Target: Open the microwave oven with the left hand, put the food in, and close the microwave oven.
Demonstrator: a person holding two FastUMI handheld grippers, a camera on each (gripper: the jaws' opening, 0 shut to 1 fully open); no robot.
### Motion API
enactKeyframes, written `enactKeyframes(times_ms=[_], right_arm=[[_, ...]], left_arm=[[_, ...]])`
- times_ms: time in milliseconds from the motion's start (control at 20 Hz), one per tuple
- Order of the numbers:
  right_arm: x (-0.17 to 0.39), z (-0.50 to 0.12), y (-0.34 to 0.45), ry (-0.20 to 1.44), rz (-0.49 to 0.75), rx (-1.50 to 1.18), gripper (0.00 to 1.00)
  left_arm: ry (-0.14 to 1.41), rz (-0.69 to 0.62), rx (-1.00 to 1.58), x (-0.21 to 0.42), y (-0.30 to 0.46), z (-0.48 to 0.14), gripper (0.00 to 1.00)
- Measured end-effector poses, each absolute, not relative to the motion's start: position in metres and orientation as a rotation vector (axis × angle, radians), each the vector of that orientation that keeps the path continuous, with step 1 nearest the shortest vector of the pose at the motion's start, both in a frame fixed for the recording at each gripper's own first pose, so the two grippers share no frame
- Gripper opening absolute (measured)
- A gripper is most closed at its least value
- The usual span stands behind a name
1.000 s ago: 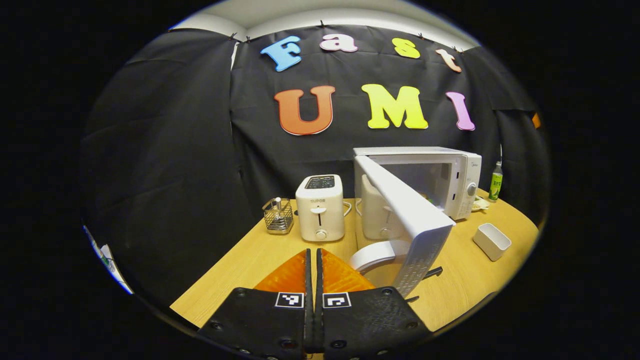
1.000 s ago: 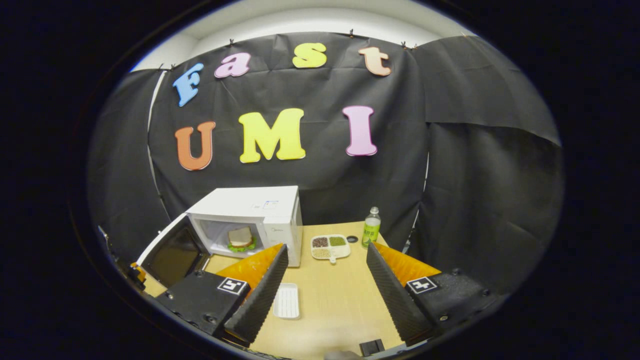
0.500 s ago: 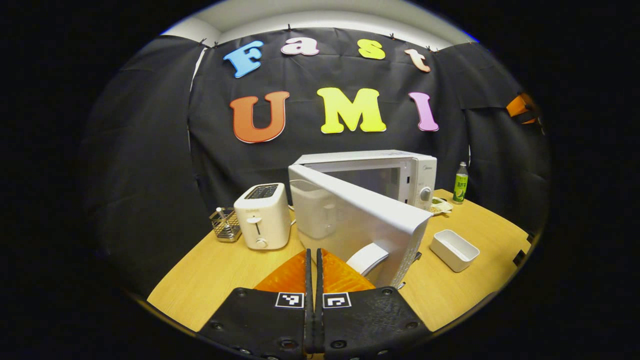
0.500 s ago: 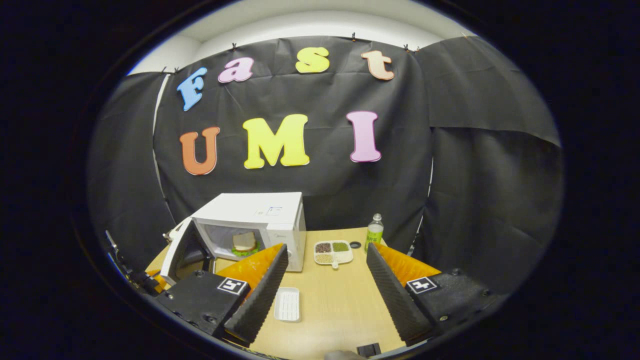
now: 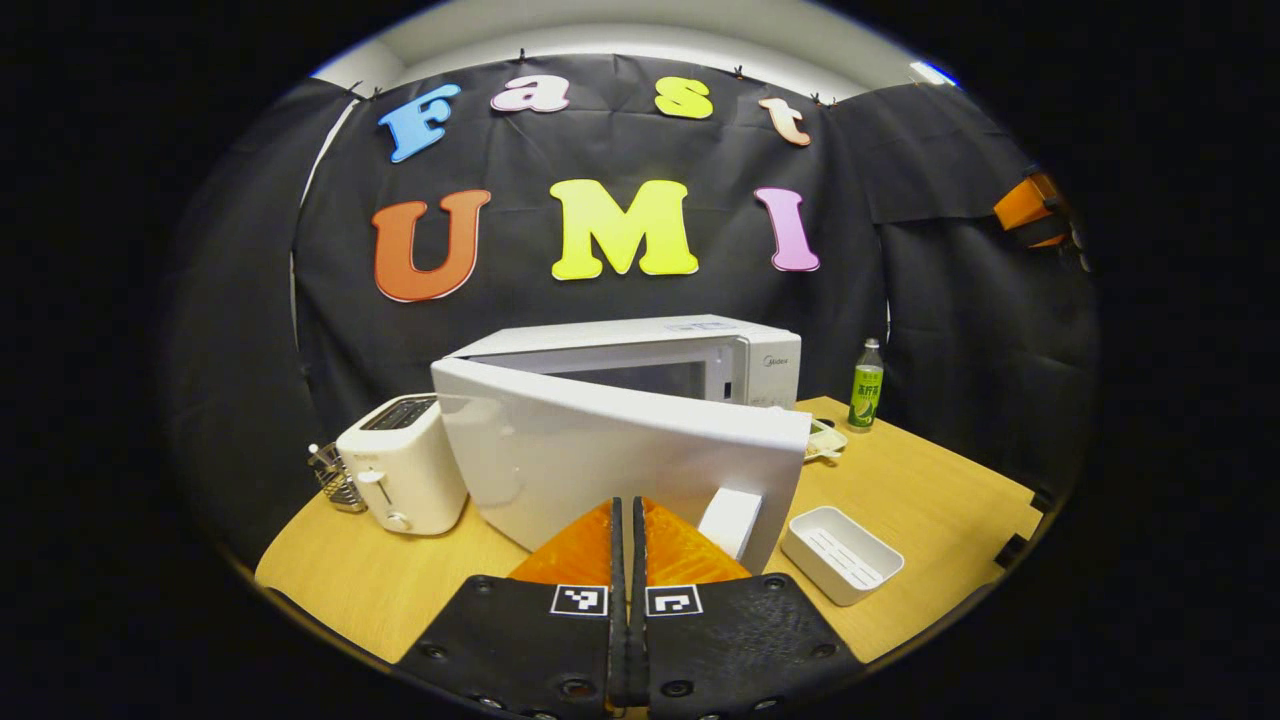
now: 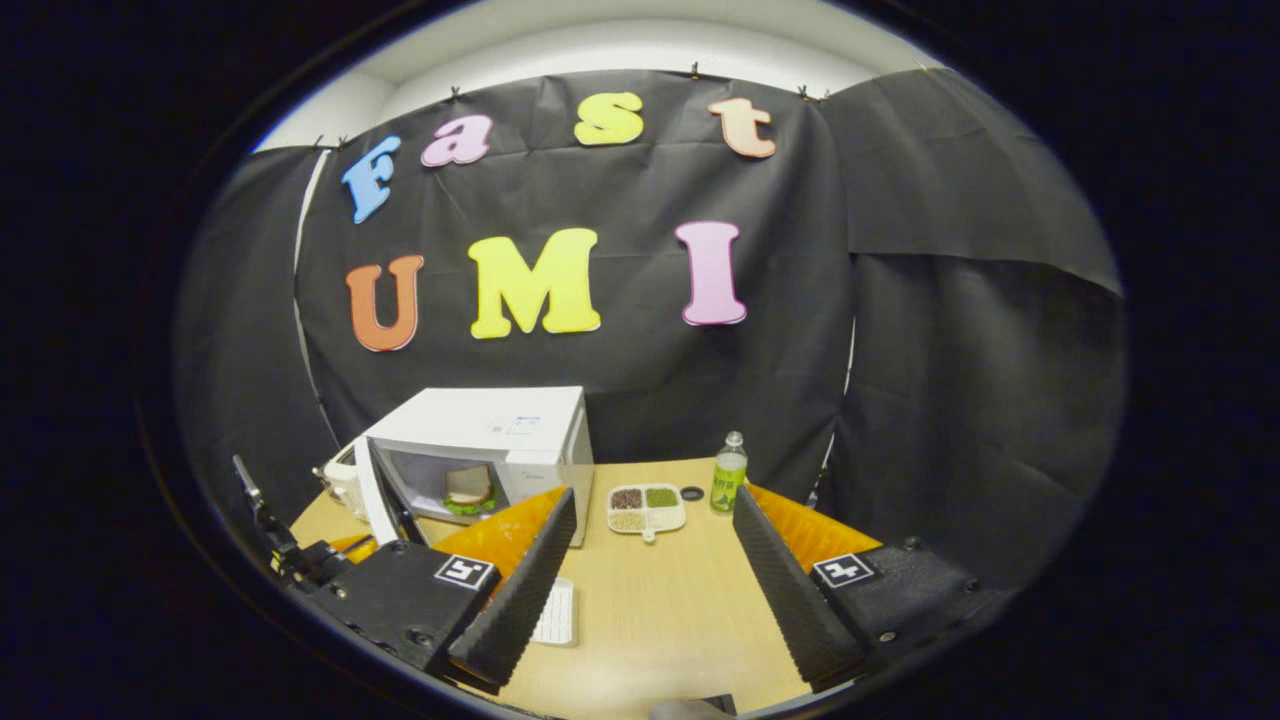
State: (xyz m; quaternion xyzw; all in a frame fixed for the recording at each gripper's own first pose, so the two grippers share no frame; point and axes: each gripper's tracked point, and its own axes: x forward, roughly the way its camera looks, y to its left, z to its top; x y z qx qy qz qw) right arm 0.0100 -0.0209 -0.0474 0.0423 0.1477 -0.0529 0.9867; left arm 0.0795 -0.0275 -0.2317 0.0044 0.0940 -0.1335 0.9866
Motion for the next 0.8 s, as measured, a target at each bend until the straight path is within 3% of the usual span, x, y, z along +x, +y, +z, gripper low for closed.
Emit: enactKeyframes(times_ms=[50,100,200,250,300,350,400,450,550,600,650,700,800], right_arm=[[0.013,-0.047,-0.025,0.296,-0.112,0.089,1.00],[0.015,-0.046,-0.028,0.293,-0.119,0.091,0.92],[0.017,-0.047,-0.034,0.294,-0.127,0.086,0.92],[0.019,-0.047,-0.038,0.296,-0.132,0.086,1.00],[0.019,-0.048,-0.041,0.303,-0.134,0.090,0.92],[0.020,-0.051,-0.043,0.307,-0.138,0.093,0.92],[0.023,-0.050,-0.046,0.311,-0.143,0.096,1.00],[0.028,-0.053,-0.048,0.318,-0.145,0.098,0.92],[0.034,-0.056,-0.052,0.328,-0.151,0.098,0.92],[0.037,-0.057,-0.054,0.330,-0.153,0.099,1.00],[0.041,-0.058,-0.055,0.330,-0.149,0.101,1.00],[0.044,-0.060,-0.055,0.331,-0.150,0.103,0.92],[0.052,-0.067,-0.058,0.343,-0.150,0.111,0.92]], left_arm=[[0.190,-0.282,0.013,0.087,-0.038,-0.232,0.00],[0.188,-0.295,0.020,0.096,-0.047,-0.232,0.00],[0.185,-0.312,0.027,0.114,-0.065,-0.231,0.00],[0.190,-0.315,0.025,0.121,-0.072,-0.233,0.00],[0.203,-0.312,0.021,0.129,-0.080,-0.237,0.00],[0.214,-0.314,0.019,0.138,-0.086,-0.240,0.00],[0.217,-0.317,0.021,0.146,-0.093,-0.241,0.00],[0.220,-0.317,0.022,0.154,-0.098,-0.242,0.00],[0.214,-0.315,0.025,0.172,-0.107,-0.242,0.00],[0.211,-0.312,0.029,0.179,-0.110,-0.242,0.00],[0.211,-0.308,0.031,0.188,-0.112,-0.243,0.00],[0.209,-0.306,0.029,0.196,-0.114,-0.242,0.00],[0.214,-0.297,0.021,0.213,-0.119,-0.244,0.00]])
